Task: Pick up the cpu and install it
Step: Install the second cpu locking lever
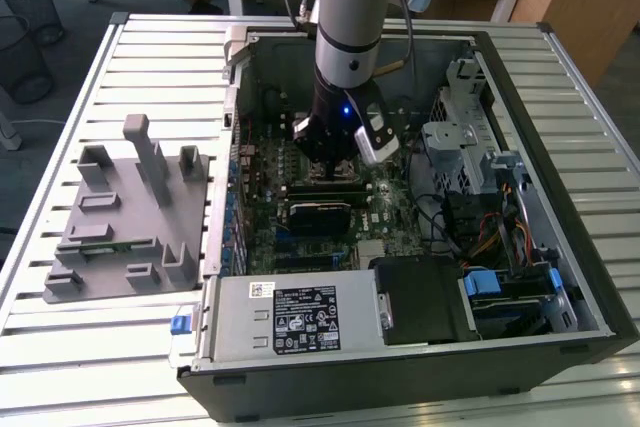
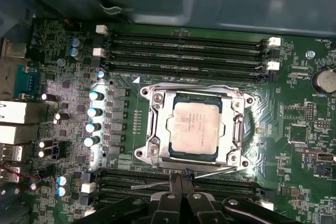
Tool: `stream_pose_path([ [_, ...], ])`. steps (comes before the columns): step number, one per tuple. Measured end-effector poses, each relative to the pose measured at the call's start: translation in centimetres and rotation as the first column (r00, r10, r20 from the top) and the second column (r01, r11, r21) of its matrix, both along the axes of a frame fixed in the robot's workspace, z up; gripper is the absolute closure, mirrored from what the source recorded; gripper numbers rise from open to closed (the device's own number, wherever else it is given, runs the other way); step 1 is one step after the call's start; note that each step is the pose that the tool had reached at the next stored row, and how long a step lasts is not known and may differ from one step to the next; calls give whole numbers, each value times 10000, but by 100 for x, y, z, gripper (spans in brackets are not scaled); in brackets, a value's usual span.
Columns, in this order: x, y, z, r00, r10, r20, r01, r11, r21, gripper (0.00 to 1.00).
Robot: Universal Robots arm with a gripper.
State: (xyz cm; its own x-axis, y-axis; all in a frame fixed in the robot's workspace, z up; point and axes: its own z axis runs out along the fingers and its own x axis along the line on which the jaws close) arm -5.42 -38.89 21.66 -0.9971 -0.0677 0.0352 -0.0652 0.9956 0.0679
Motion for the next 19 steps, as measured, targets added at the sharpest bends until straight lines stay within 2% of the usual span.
stream_pose_path([
  [4,0,0,-8,9998,0,-212,0,10000,-1,89],
  [6,0,-1,-14,9996,0,-293,0,10000,-1,89],
  [12,-10,-19,-37,9995,2,-307,-1,10000,28,89],
  [16,-39,-32,-53,9995,60,-306,-57,9999,123,89],
  [19,-42,-38,-62,9994,158,-305,-150,9996,246,89],
])
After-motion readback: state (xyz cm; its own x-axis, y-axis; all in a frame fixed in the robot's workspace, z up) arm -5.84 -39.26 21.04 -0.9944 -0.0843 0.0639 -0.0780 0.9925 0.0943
